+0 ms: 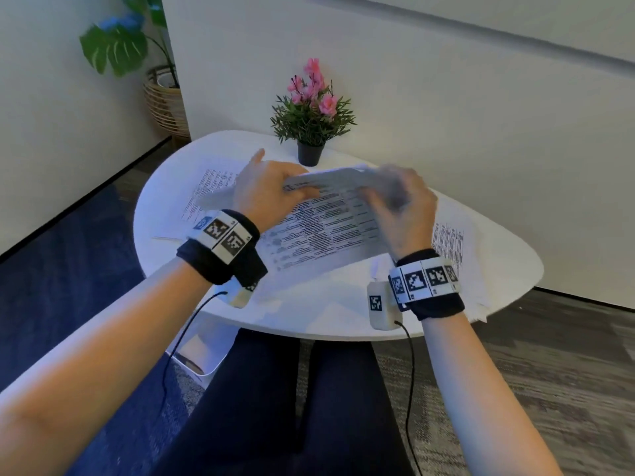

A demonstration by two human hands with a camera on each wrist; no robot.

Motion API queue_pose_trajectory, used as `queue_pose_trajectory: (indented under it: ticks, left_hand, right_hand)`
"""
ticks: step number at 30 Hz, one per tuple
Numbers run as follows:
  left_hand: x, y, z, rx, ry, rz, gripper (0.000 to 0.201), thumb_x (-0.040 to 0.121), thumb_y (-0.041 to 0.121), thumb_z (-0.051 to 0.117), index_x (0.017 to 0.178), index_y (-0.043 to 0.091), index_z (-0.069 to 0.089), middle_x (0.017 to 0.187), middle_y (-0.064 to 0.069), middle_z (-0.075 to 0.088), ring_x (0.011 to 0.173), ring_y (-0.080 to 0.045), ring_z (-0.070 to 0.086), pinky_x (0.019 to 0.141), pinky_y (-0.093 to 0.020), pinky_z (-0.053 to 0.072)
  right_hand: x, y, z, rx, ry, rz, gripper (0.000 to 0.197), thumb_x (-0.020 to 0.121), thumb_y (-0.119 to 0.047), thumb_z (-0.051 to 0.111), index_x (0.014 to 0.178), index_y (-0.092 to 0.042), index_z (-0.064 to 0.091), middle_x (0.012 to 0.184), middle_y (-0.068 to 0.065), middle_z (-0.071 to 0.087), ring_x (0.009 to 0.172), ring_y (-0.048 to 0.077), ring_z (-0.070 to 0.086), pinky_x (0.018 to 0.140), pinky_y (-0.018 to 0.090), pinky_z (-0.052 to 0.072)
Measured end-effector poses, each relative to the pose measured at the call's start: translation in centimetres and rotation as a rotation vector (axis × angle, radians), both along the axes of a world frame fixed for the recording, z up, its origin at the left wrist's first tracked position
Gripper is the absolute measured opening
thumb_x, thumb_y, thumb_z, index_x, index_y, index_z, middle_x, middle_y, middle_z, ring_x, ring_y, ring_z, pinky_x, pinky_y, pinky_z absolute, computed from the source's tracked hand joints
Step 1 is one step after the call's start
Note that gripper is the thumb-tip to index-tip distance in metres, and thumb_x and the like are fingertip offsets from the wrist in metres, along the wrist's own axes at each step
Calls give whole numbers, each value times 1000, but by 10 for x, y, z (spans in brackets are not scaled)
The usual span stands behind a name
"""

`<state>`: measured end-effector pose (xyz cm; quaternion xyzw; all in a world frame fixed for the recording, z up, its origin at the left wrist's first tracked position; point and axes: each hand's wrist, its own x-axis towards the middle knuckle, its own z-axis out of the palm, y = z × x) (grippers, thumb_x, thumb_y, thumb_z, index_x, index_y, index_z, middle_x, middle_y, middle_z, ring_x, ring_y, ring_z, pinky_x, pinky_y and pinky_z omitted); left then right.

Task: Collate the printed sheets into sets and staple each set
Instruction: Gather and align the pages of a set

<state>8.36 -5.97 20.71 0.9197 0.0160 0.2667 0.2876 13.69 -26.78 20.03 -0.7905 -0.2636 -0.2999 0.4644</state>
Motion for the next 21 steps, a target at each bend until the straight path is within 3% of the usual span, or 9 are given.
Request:
queue_pose_trajectory:
  ticks: [2, 3, 4, 7, 10, 12, 16, 18, 21]
  left_hand:
    - [-5, 1, -7, -197, -52, 59, 15, 77, 46, 74, 72, 32, 70, 55, 9, 59, 56, -13, 57, 81, -33, 51]
    - [-7, 2, -10, -288, -76, 98, 20, 74, 45, 76, 65, 31, 66, 54, 7, 60, 53, -11, 55, 63, -31, 50]
    - [-10, 2, -11, -380, -89, 122, 24, 72, 45, 78, 64, 26, 66, 57, 2, 64, 54, -12, 57, 57, -32, 50]
    - [-13, 0, -11, -598, -71, 92, 28, 70, 40, 81, 81, 15, 72, 78, -4, 73, 73, -16, 68, 72, -36, 57]
    - [-14, -6, -12, -679, -110, 42, 22, 76, 31, 77, 94, 21, 70, 85, 12, 69, 77, 4, 65, 69, -14, 54]
    - [-13, -5, -23, -685, -126, 82, 21, 82, 30, 72, 99, 19, 68, 86, 13, 67, 76, 6, 63, 66, -11, 51]
    - [-9, 0, -57, -652, 20, 162, 28, 90, 31, 62, 106, 8, 66, 82, -4, 67, 67, -13, 59, 56, -15, 48]
    - [-9, 0, -70, -624, 81, 167, 32, 92, 32, 60, 108, 5, 65, 78, -6, 65, 59, -9, 54, 46, -9, 42]
    - [-9, 1, -74, -623, 143, 160, 34, 93, 33, 58, 106, 3, 64, 75, -8, 63, 55, -9, 51, 45, -16, 41]
  right_hand:
    - [7, -11, -12, 35, 175, -266, 83, 65, -52, 79, 130, -11, 47, 125, 2, 52, 114, 14, 47, 97, 33, 40]
    - [11, -16, -18, 84, 329, -302, 100, 61, -58, 79, 138, -10, 35, 133, 5, 43, 122, 19, 42, 103, 38, 37]
    - [14, -18, -23, 153, 500, -242, 109, 60, -60, 79, 142, -10, 27, 137, 7, 38, 127, 21, 39, 106, 43, 36]
    - [10, -13, -31, 272, 799, 86, 95, 63, -52, 80, 137, -16, 33, 134, 2, 48, 121, 15, 49, 103, 41, 43]
    - [-1, -2, -24, 311, 632, 130, 50, 81, -22, 74, 122, -20, 46, 110, -15, 59, 101, -4, 57, 89, 15, 47]
    - [-5, 6, -23, 317, 592, 156, 38, 88, -13, 65, 123, -13, 51, 109, -6, 63, 101, 8, 61, 90, 23, 50]
    - [-3, 8, -60, 155, 672, 139, 37, 92, -20, 59, 126, -6, 52, 126, 12, 59, 119, 26, 54, 102, 47, 43]
    - [-4, 7, -82, 81, 742, 118, 41, 91, -29, 60, 122, -3, 52, 125, 16, 57, 118, 27, 52, 101, 47, 42]
    - [-1, 5, -89, 49, 769, 112, 22, 89, -31, 61, 90, -11, 53, 88, 6, 55, 81, 17, 52, 78, 33, 44]
